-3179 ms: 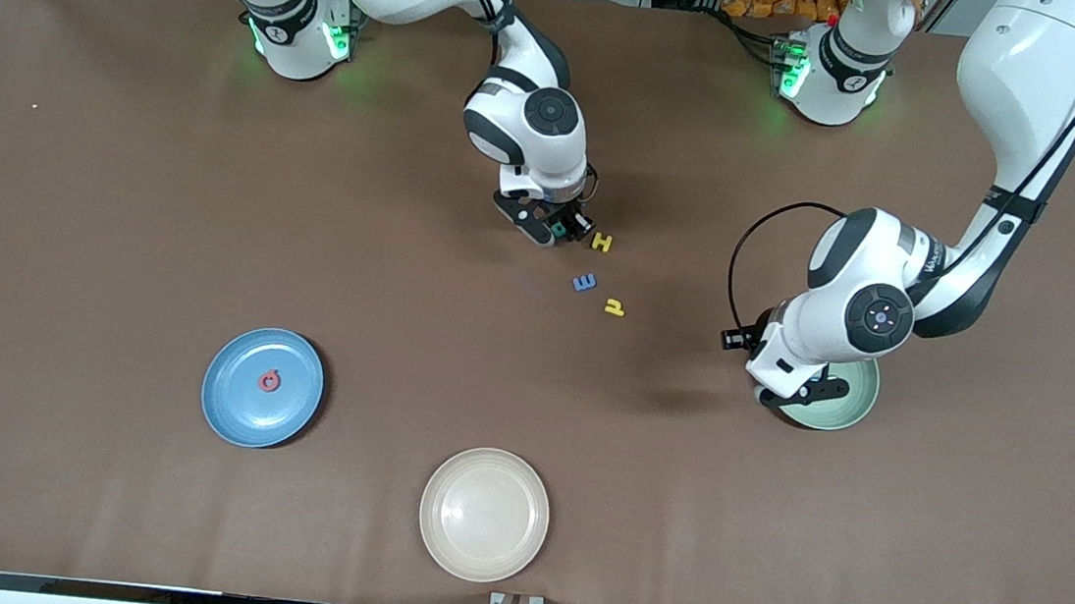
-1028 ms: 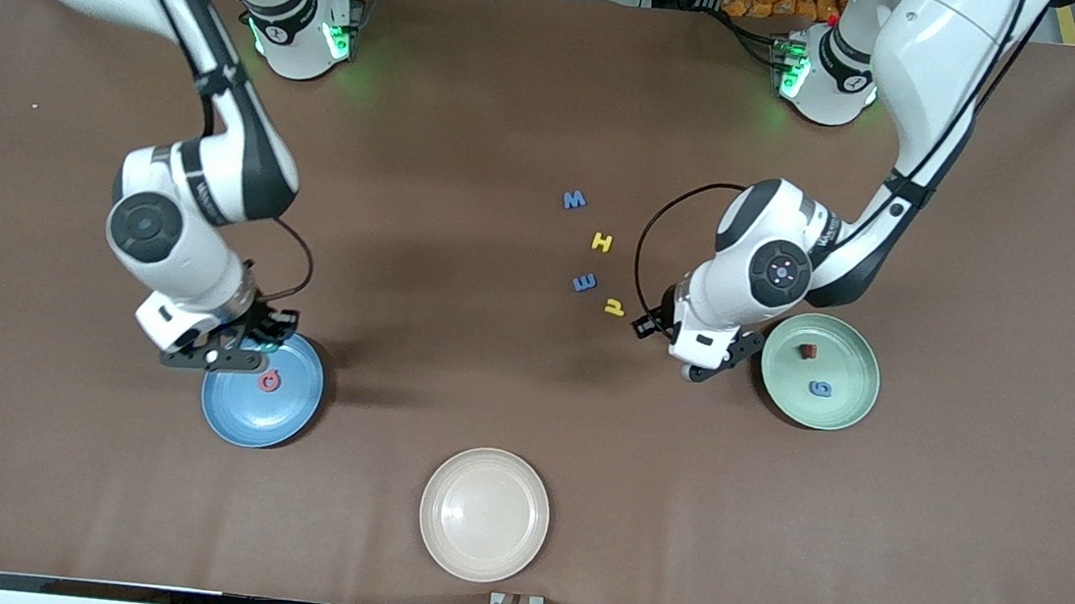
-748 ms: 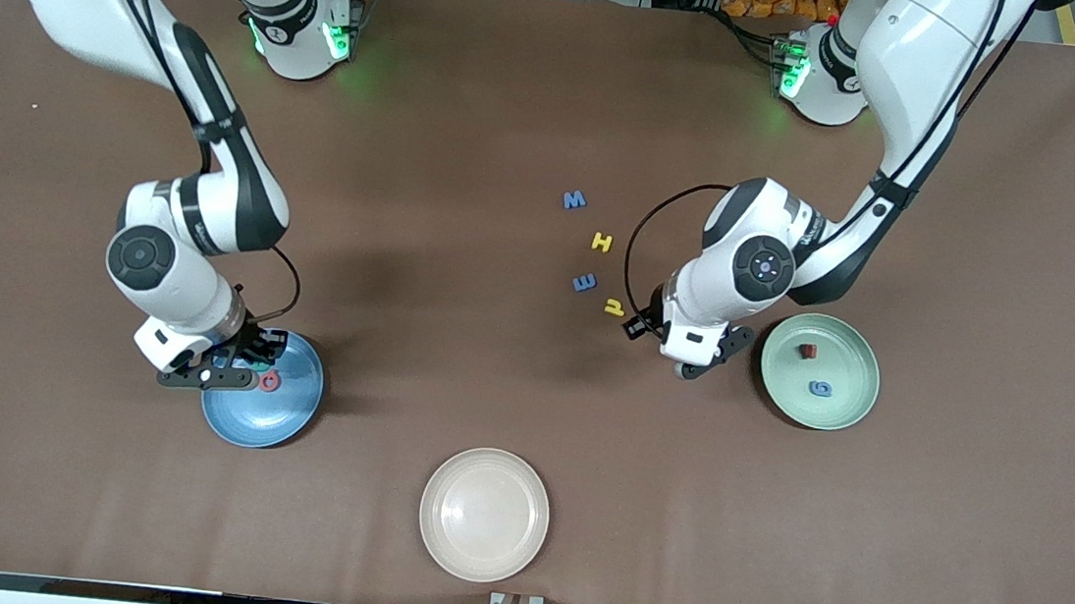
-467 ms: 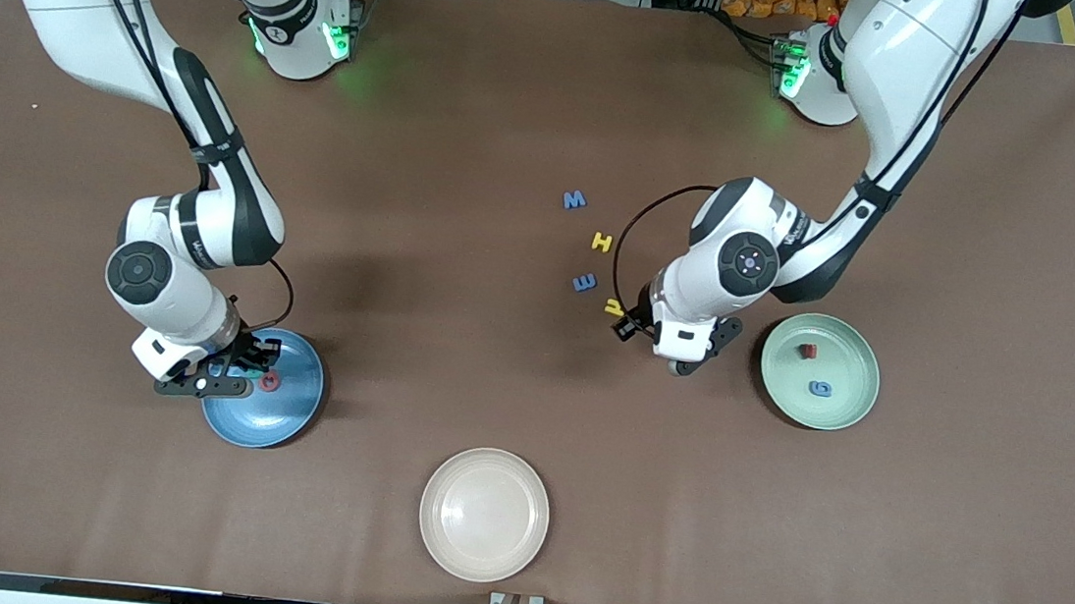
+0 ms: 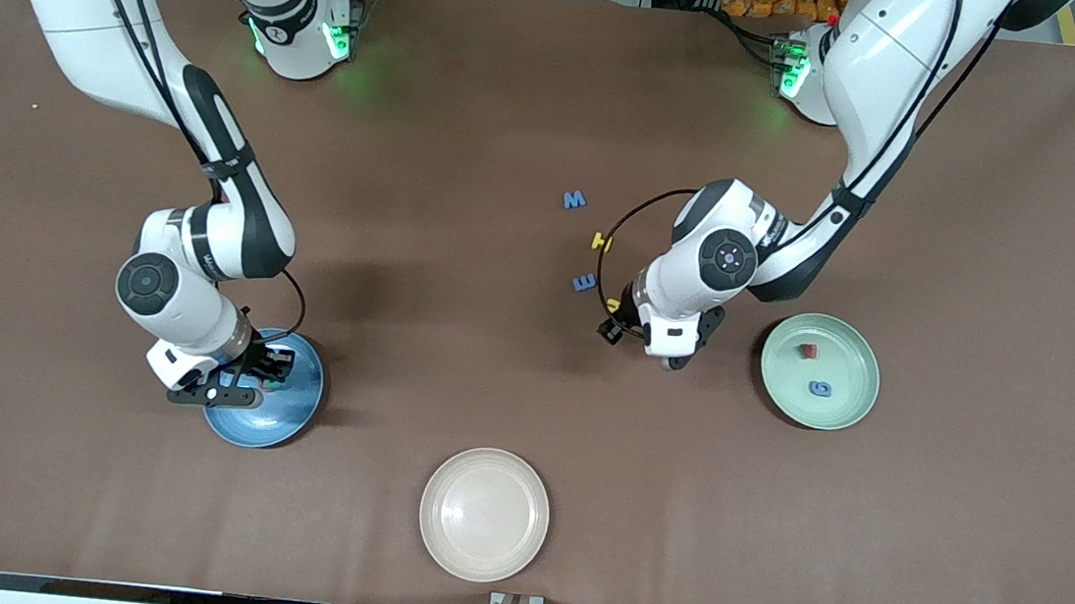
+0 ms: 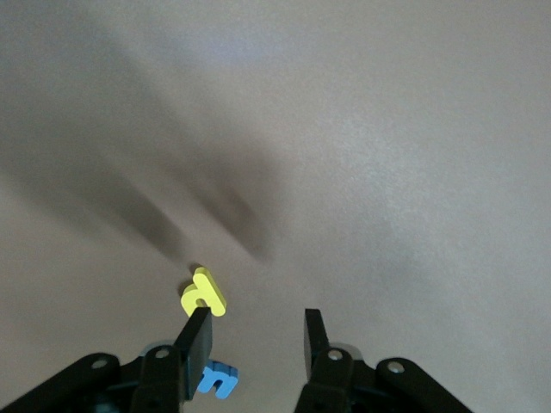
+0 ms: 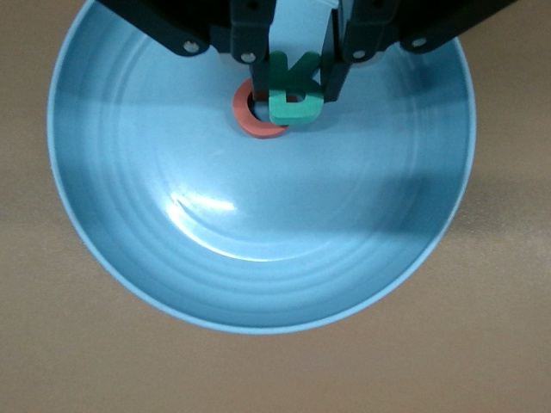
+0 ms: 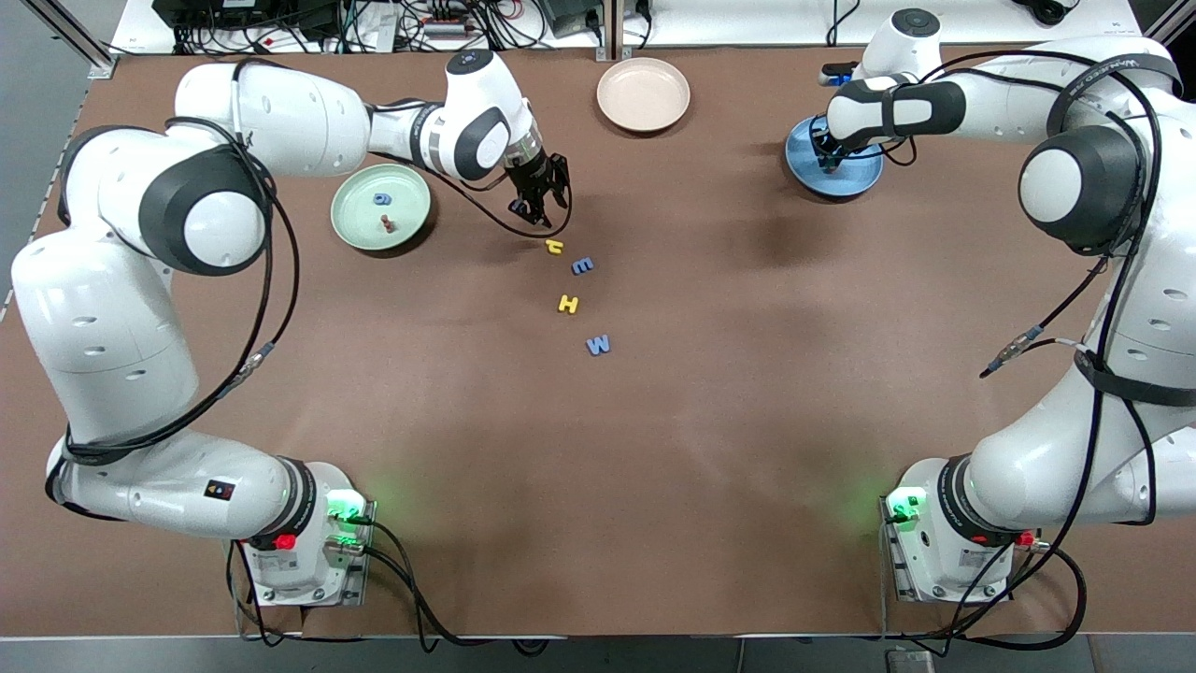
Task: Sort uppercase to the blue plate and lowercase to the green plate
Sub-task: 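Lift the yellow h with the left gripper while the right gripper withdraws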
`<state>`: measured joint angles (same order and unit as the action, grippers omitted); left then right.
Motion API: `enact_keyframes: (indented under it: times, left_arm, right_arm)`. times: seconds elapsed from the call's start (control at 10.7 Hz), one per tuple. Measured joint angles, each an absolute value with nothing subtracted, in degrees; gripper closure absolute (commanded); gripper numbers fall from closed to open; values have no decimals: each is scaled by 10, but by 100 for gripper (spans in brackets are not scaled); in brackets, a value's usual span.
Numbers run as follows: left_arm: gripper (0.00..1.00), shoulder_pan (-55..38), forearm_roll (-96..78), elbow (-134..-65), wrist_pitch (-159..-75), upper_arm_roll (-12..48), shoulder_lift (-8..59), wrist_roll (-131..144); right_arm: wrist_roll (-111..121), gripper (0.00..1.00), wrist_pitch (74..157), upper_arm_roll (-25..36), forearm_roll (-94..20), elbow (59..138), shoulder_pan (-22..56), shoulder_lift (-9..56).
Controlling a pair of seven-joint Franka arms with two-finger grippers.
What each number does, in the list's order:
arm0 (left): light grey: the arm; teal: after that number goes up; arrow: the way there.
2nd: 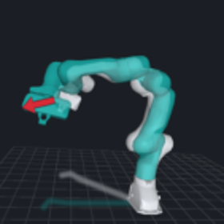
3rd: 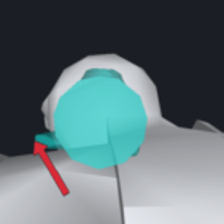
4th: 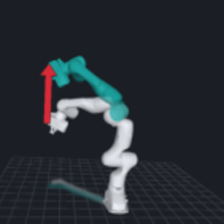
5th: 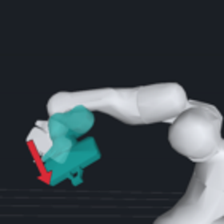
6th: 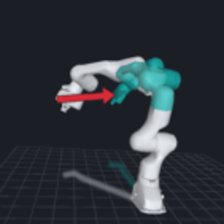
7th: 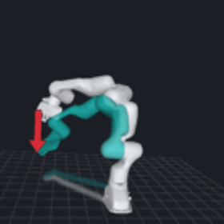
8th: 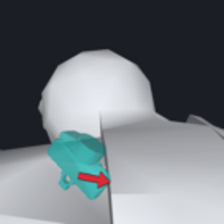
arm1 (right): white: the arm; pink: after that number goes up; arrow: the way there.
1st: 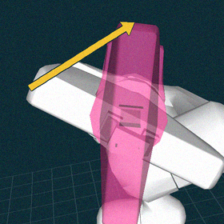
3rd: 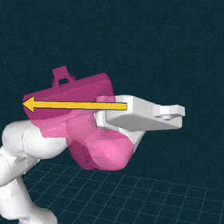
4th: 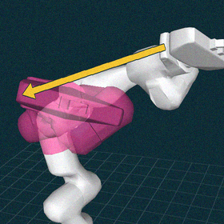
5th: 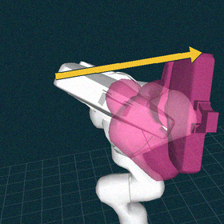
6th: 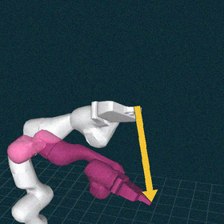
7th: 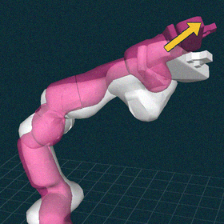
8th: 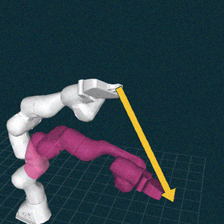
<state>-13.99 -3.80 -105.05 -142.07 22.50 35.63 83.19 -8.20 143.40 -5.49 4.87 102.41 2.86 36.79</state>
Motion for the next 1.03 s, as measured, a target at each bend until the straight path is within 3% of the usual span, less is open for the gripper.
enact_keyframes:
  times: [0.47, 0.56, 0.84, 0.93, 1.03]
  left_arm:
    - [48, -144, -38, -1052, -1434, 224, 367, 889]
    - [48, -150, -38, -1052, -1439, 224, 371, 902]
    - [47, -160, -38, -1060, -1441, 224, 376, 922]
    - [47, -160, -38, -1069, -1445, 223, 376, 922]
    - [47, -160, -38, -1080, -1453, 222, 376, 922]
  right_arm:
    - [-78, 100, 1434, -45, 49, 1018, 29, 371]
    - [-74, 87, 1434, -44, 49, 1017, 29, 374]
    - [-69, 17, 1435, -37, 48, 1008, 29, 380]
    - [-68, 0, 1435, -36, 47, 1006, 29, 380]
    - [-68, 0, 1435, -36, 47, 1004, 29, 380]
